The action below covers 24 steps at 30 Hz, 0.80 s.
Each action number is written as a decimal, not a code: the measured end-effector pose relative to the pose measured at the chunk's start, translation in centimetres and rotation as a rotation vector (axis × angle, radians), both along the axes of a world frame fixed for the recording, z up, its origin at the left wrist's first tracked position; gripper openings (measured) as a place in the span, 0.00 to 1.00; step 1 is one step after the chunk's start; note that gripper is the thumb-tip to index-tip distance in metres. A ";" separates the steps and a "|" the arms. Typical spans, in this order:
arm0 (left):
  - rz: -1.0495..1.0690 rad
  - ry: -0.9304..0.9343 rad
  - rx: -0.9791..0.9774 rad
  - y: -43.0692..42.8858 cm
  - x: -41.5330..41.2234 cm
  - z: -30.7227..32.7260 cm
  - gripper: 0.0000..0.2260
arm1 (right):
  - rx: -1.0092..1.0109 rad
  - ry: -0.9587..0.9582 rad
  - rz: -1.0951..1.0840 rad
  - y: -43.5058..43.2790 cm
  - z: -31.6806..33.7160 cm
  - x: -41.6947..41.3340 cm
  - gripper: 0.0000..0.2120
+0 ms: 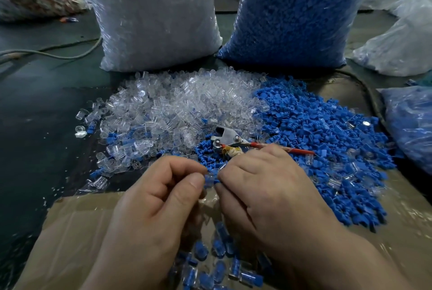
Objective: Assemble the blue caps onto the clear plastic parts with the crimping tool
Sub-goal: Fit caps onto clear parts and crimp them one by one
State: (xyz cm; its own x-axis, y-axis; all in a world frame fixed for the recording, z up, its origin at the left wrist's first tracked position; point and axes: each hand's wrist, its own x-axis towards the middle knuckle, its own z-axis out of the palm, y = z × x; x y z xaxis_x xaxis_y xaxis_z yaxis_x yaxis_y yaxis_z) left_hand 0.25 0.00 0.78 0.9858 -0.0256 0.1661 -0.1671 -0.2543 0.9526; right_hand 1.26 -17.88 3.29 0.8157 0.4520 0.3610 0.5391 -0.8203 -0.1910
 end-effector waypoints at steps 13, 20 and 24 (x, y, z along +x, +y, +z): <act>-0.112 -0.036 0.038 0.4 -0.1 -0.1 0.21 | 0.220 0.141 0.077 1.0 0.4 -0.9 0.12; -0.236 -0.285 0.126 0.5 0.2 0.7 0.10 | 0.831 0.923 -0.034 0.6 1.2 -0.9 0.13; -0.184 -0.185 0.272 1.9 0.5 1.0 0.10 | 0.342 0.447 -0.165 0.3 0.4 -0.8 0.16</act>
State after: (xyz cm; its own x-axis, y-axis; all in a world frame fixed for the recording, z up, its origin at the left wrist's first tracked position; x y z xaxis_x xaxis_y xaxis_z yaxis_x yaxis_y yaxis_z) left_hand 0.74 1.92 1.75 0.9145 -0.2676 0.3035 -0.3965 -0.4435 0.8038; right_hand 0.44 -17.62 3.64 0.9720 0.2250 0.0685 0.2159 -0.7383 -0.6390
